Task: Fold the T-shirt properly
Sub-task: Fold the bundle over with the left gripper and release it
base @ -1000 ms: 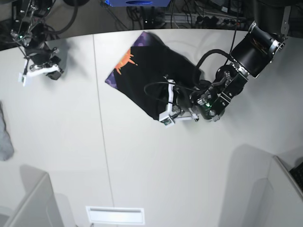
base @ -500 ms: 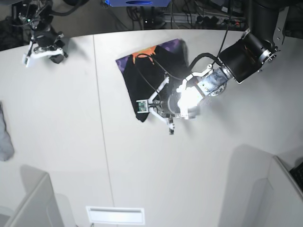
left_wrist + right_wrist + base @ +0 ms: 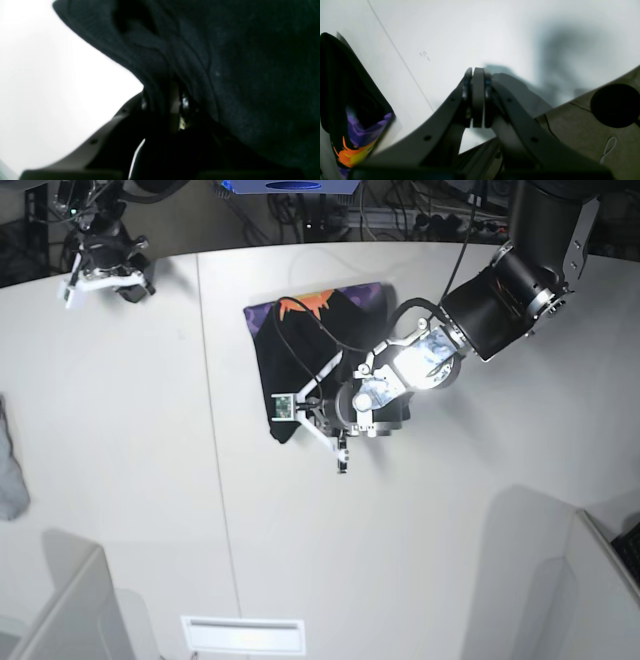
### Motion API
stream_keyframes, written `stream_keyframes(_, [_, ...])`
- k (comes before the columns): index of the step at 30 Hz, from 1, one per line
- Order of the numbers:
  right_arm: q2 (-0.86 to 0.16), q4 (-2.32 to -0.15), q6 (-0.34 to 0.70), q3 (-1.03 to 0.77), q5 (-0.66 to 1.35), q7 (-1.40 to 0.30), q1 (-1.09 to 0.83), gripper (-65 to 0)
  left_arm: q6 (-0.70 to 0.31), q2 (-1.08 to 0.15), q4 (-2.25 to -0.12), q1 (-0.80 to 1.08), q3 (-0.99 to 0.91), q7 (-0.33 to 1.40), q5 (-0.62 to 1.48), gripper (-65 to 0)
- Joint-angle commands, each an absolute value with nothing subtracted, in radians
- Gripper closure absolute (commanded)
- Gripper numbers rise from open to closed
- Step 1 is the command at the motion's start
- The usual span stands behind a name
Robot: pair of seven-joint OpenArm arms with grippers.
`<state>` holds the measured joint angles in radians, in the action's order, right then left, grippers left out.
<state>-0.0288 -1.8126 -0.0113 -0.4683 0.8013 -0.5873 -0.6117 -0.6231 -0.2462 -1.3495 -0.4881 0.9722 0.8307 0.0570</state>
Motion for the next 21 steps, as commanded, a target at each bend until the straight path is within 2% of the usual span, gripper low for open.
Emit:
stream_keyframes(1, [-0.036, -1.830, -0.004, -0.475, 0.806, -0.572, -0.616, 0.0, -0.651, -0.236, -1.340, -0.498, 0.986, 0.848, 0.074, 0.0])
stream_keyframes(7, [-0.028, -1.830, -0.004, -0.478, 0.806, -0.570, -0.616, 0.0, -0.651, -0.186, -1.270, -0.568, 1.110, 0.846, 0.076, 0.0])
stream_keyframes(12, [-0.028, -1.830, -0.004, -0.473, 0.806, -0.544, -0.616, 0.0, -0.651, -0.154, -1.218, -0.573, 1.110, 0.780, 0.076, 0.0])
stream_keyframes(21, [-0.035, -1.830, -0.004, -0.476, 0.806, -0.544, -0.616, 0.0, -0.651, -0.150, -1.176, -0.573, 1.109, 0.776, 0.076, 0.0])
